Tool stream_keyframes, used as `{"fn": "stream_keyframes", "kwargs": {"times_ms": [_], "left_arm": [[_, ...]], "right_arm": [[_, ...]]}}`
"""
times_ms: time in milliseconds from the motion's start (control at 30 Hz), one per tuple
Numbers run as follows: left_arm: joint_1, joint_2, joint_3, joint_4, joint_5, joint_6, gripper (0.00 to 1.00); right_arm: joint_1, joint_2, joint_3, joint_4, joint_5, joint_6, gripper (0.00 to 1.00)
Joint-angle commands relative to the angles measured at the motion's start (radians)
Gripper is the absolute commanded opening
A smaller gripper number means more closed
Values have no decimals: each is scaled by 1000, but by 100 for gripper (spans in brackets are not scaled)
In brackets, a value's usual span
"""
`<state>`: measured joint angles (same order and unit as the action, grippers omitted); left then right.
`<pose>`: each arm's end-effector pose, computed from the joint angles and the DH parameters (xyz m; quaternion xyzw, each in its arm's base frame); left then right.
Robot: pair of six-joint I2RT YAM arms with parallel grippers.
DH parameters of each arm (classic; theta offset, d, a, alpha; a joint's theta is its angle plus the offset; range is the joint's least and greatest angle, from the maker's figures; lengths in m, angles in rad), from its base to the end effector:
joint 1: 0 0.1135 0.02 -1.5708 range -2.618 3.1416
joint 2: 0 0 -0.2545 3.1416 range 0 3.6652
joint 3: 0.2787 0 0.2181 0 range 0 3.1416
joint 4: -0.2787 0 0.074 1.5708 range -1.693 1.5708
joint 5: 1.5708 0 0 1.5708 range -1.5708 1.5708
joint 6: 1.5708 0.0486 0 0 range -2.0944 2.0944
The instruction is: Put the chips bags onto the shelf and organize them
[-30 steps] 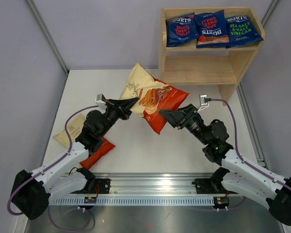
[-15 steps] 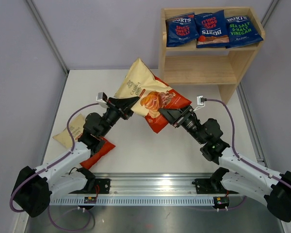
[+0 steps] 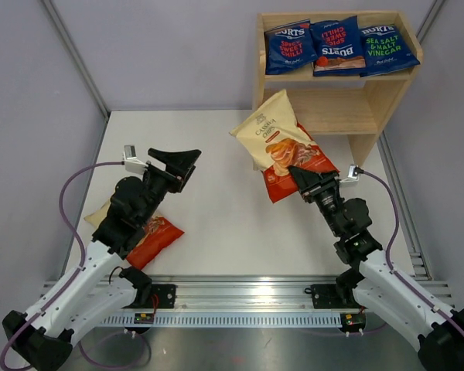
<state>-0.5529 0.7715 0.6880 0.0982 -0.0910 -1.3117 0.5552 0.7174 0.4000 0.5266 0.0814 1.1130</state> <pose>0.1503 -0.0876 0.3350 -0.2898 0.6393 -0.5523 0.4497 0.1431 0.0841 0.2978 0.2035 0.5959 0.5579 0.5406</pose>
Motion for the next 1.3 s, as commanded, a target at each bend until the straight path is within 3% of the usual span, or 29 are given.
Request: {"fn": "stream_keyframes", "kwargs": {"times_ms": [0,300,467,667,867,1033,1267], "left_arm": [[8,-50,79,-227,-141,213,85],[25,-121,104,-414,-171,422,86],[27,-121,119,-477,-121,512,87],[25,-130,192,-561,-27,656,87],[25,-149,280,-696,37,815,88],[25,-184,272,-742,8,891,89],[25,-201,239,-755,-7,940,89]], "right_arm": [[-78,-38,-47,32,34,192,21],[-101,-269,-63,-198,226,242,18],[-118,-270,51,-387,316,212,19],[-288,-124,166,-370,253,217,18],[-596,178,304,-200,-109,304,19],[-678,440,465,-158,-267,321,20],[-701,648,637,-181,-221,334,20]]}}
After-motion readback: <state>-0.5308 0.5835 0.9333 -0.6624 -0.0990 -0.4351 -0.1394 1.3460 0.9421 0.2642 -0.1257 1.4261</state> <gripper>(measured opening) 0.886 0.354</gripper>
